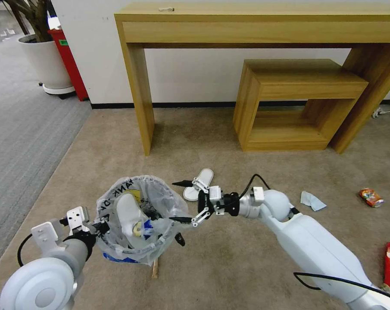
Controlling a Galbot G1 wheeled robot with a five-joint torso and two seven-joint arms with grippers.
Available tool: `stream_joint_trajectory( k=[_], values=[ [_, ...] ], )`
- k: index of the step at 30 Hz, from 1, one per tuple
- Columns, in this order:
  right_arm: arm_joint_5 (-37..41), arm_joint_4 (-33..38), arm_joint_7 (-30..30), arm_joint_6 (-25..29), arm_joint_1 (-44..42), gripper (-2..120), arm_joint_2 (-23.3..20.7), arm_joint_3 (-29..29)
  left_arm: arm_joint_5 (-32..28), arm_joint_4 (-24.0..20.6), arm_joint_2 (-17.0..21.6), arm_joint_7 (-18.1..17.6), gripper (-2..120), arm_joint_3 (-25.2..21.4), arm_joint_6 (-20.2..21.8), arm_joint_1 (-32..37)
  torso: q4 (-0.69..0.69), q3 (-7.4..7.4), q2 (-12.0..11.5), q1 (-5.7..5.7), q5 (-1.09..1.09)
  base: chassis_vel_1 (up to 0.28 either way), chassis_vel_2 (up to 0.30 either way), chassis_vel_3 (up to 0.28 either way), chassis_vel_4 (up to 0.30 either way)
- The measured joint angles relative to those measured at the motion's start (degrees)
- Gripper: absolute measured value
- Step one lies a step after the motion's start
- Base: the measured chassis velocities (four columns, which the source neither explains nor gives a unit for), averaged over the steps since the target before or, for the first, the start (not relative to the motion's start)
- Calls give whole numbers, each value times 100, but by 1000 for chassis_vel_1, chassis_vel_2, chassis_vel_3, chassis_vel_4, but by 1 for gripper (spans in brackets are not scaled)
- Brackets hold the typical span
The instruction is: Pick up the trash bin and place the garbage on the floor into it.
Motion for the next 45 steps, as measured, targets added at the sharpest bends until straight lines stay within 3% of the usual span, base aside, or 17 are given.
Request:
stream_joint_trajectory(
  k=[2, 5, 7, 8, 9, 11, 13, 17, 23, 26, 38, 45],
  values=[
    [9, 144, 337, -30, -134, 100, -52, 141, -1, 19, 8, -8, 0, -58, 0, -14, 0, 0, 0, 0, 0, 0, 0, 0, 0],
    [-102, 609, 2004, -482, -685, 100, -158, 632, 28, 89, 0, -120, 0, -221, 0, -72, -1, 0, 0, 0, 1, 0, 0, 0, 0],
    [-102, 669, 2288, -545, -770, 100, -172, 707, 34, 97, -11, -134, 0, -250, 0, -86, -1, 0, 0, 0, 1, 0, 0, 0, 0],
    [-57, 807, 3022, -667, -1008, 100, -205, 943, 40, 124, -59, -187, 0, -344, 0, -136, -1, 0, 0, 0, 0, 0, 0, 0, 0],
    [-57, 807, 3022, -667, -1008, 100, -205, 943, 40, 124, -59, -187, 0, -344, 0, -136, -1, 0, 0, 0, 0, 0, 0, 0, 0],
    [-28, 908, 3790, -690, -1284, 100, -245, 1211, 48, 153, -116, -239, 0, -444, 0, -190, -1, 0, 0, 0, 1, 0, 0, 0, 0],
    [-18, 933, 4036, -677, -1371, 100, -260, 1286, 53, 159, -133, -253, 0, -469, 0, -204, -1, 0, 0, 0, 1, 0, 0, 0, 0],
    [-99, 972, 5074, -539, -1947, 100, -301, 1924, 238, 198, -275, -282, 0, -571, 0, -254, -1, 0, -1, 0, 1, 0, 0, 0, 0],
    [-312, 1038, 5532, -428, -2450, 100, -155, 2626, 534, 247, -419, -191, 0, -668, 0, -279, -2, 0, -1, 0, 0, 0, 0, 0, 0],
    [-499, 1118, 5940, -323, -2734, 100, 188, 3031, 593, 246, -572, -178, 0, -946, 0, -290, -1, 0, -1, 0, 0, 0, 0, 0, 0],
    [-715, 1281, 6712, -191, -3187, 100, 1121, 3227, 410, 188, -699, -165, 0, -1452, 0, -209, 0, 0, -1, 0, 0, 0, 0, 0, 0],
    [-795, 1297, 6797, -79, -3274, 100, 1269, 3298, 366, 128, -730, -141, 0, -1451, 0, -187, 0, 0, -1, 0, -1, 0, 0, 0, 0]
  ],
)
